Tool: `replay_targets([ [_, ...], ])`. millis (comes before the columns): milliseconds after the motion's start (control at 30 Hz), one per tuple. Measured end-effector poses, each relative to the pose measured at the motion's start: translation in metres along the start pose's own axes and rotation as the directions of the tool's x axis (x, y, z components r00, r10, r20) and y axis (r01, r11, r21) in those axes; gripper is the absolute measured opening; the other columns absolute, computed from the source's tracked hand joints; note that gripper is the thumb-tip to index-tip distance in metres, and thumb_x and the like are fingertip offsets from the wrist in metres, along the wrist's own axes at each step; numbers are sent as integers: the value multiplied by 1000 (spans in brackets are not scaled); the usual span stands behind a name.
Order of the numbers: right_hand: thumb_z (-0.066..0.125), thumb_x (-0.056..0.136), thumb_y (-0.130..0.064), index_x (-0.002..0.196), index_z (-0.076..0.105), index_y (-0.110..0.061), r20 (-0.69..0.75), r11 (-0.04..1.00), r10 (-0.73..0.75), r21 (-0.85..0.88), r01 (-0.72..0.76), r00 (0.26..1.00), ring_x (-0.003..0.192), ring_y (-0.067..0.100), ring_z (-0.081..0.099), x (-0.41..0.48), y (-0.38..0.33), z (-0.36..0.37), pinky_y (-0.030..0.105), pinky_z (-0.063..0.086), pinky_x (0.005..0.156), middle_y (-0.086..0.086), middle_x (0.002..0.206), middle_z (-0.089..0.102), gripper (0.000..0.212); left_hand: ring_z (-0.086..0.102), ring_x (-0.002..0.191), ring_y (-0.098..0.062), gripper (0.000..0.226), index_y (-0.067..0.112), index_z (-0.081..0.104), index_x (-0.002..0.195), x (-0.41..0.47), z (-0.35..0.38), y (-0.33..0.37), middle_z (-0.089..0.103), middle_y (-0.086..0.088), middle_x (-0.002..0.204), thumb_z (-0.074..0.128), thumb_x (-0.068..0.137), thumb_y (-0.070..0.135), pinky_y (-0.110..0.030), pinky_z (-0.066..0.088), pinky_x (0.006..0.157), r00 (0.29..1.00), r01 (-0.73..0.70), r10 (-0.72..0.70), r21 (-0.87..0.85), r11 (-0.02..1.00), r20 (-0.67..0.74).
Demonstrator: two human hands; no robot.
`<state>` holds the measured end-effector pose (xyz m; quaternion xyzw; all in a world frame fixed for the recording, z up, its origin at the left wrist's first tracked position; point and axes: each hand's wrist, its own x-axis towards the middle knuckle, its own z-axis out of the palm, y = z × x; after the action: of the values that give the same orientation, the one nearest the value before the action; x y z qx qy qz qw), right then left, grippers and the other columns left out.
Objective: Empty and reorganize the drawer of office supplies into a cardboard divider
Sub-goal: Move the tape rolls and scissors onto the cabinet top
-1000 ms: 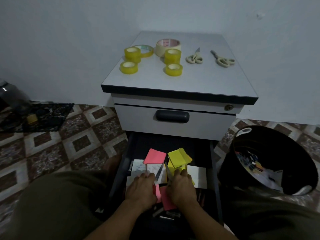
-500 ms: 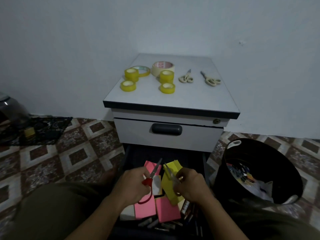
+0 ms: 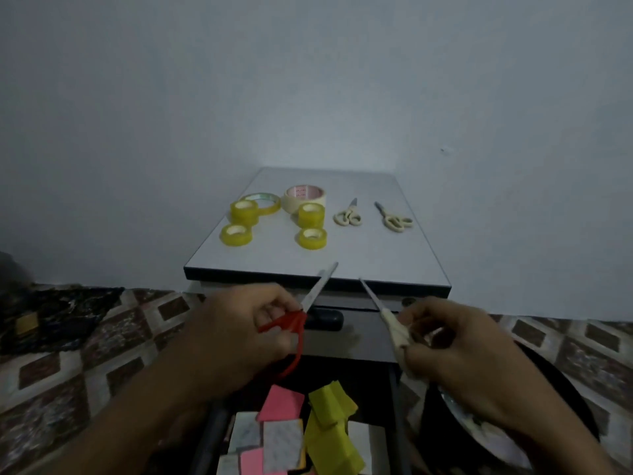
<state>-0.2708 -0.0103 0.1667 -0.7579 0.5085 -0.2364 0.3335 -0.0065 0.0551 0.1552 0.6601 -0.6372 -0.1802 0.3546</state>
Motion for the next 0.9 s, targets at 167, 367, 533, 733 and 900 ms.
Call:
replay_targets([
  [167,77,72,-22,85,70,-32,-107,996,-39,-79,31,994,61,5,66,55,-4,-33,25,51,55,-10,79,72,17,62,67,5,21,34,72,89,69,-10,27,68,12,73,79,74,22,-7,43,53,998,-23,26,56,998,-54],
  [367,78,71,-23,92,72,-23,-213,985,-2,-172,-35,977,81,19,68,151,5,-58,40,59,77,-2,90,71,22,67,79,-10,18,28,75,92,174,3,39,72,8,88,78,75,27,-30,59,72,997,-19,33,196,980,-68],
  [533,74,79,-23,94,75,-14,-232,963,-26,-266,-38,972,91,21,64,224,13,-61,34,56,77,4,91,72,17,64,85,-17,16,24,74,91,256,32,38,71,0,97,76,76,29,-29,53,70,1000,0,8,374,927,-19],
  [733,70,76,-19,90,75,-8,-201,917,-15,-393,-66,979,84,22,65,279,18,-58,30,59,72,7,91,73,19,64,94,-25,24,13,71,103,307,58,33,68,-8,107,72,84,28,-33,57,77,998,-4,-30,509,861,60],
  [900,69,76,-23,99,73,-3,-160,894,-6,-444,-66,987,85,23,66,289,25,-46,41,61,80,11,96,72,31,65,94,-27,33,9,69,107,318,65,26,68,-9,107,72,84,33,-38,59,82,989,-25,-65,575,818,135],
])
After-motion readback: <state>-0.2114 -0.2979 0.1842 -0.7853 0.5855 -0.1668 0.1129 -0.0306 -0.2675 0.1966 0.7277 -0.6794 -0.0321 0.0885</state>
